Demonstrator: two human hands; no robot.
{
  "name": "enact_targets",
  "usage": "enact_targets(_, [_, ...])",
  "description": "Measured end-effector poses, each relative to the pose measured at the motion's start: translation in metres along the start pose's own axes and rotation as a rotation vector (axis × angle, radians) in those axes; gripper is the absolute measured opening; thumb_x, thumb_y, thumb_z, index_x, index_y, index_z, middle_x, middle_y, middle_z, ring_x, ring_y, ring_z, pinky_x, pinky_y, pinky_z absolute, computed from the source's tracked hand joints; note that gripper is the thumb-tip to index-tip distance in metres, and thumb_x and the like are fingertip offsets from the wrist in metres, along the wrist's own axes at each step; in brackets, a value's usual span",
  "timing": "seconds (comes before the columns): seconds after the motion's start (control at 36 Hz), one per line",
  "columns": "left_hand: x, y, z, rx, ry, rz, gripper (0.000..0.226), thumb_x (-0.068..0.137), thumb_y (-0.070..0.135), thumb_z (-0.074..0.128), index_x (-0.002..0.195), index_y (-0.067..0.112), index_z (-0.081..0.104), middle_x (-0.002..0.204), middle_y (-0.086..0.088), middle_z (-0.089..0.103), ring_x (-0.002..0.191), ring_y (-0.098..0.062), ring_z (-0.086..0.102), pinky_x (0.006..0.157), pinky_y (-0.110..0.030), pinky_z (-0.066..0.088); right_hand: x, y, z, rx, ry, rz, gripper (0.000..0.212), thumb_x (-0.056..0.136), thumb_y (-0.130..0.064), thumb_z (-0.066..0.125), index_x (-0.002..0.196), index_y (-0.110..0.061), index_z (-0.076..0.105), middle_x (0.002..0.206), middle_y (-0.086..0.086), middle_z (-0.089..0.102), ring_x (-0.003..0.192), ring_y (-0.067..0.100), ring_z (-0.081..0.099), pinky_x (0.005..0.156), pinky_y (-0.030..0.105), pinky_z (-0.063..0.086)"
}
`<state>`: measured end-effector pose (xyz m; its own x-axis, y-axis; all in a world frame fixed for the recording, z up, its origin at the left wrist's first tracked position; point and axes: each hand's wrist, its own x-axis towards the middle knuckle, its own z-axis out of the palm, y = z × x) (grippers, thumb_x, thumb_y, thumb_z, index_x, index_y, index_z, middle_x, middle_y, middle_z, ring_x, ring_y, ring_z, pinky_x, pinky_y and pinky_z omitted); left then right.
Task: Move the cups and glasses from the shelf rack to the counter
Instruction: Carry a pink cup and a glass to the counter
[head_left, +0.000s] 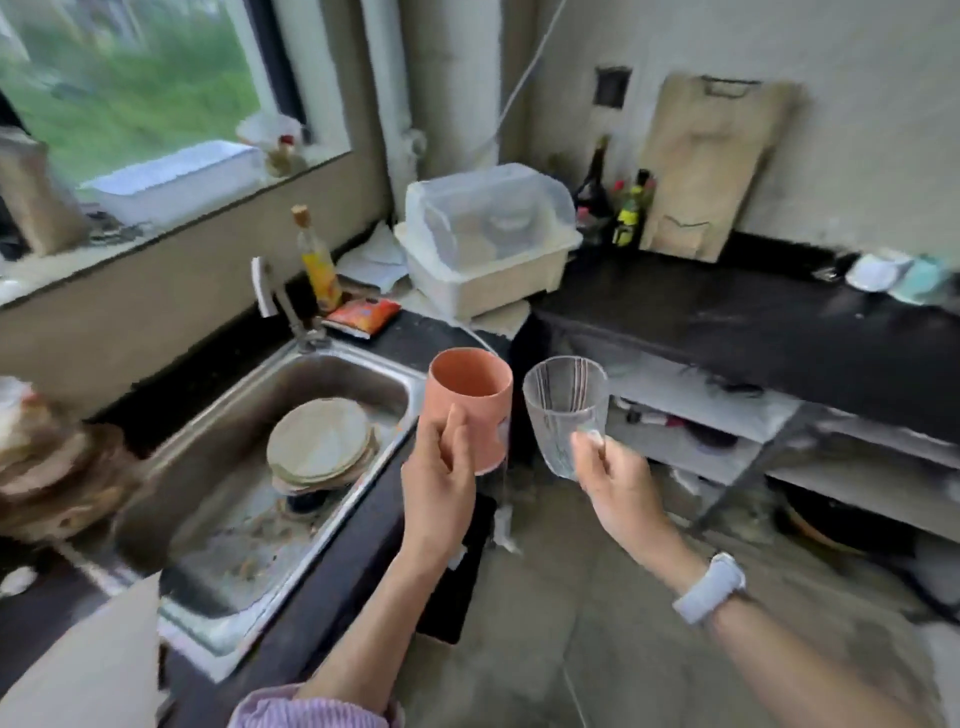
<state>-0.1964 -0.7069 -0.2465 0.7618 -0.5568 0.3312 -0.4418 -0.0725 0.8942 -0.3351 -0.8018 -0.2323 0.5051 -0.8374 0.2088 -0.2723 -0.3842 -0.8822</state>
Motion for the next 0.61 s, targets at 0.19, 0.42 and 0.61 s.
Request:
enact_targets(0.19, [0.023, 0.044, 0.146, -0.078, -0.274, 0.077, 0.035, 0.095, 0.037, 0.043, 0.063, 0.028, 0.036, 0.057, 0.017, 0.054, 0.055, 0.003, 0.047, 0.049, -0.011, 0.033, 0.028, 0.075, -0.112, -0.065, 0.296, 0.134, 0.045, 0.094, -0.022, 0.044, 0.058, 0.003, 0.037, 0.054, 0.012, 0.038, 0.053, 0.017, 0.035, 0.055, 0.034, 0.03])
enact_targets(0.42, [0.06, 0.075, 0.305, -0.193, -0.521, 0.121, 0.033, 0.095, 0.036, 0.042, 0.073, 0.012, 0.045, 0.065, 0.009, 0.055, 0.061, -0.001, 0.051, 0.052, -0.014, 0.037, 0.075, 0.142, -0.214, -0.1, 0.498, 0.232, 0.044, 0.095, -0.024, 0.041, 0.057, -0.002, 0.036, 0.055, 0.009, 0.036, 0.052, 0.013, 0.033, 0.052, 0.028, 0.029])
enact_targets(0.61, [0.12, 0.1, 0.434, -0.264, -0.658, 0.18, 0.028, 0.095, 0.029, 0.043, 0.069, 0.017, 0.043, 0.066, 0.013, 0.052, 0.063, 0.009, 0.053, 0.051, -0.004, 0.038, 0.168, 0.191, -0.284, -0.119, 0.562, 0.329, 0.04, 0.095, -0.028, 0.04, 0.057, -0.015, 0.037, 0.055, 0.006, 0.038, 0.049, 0.011, 0.035, 0.051, 0.024, 0.03])
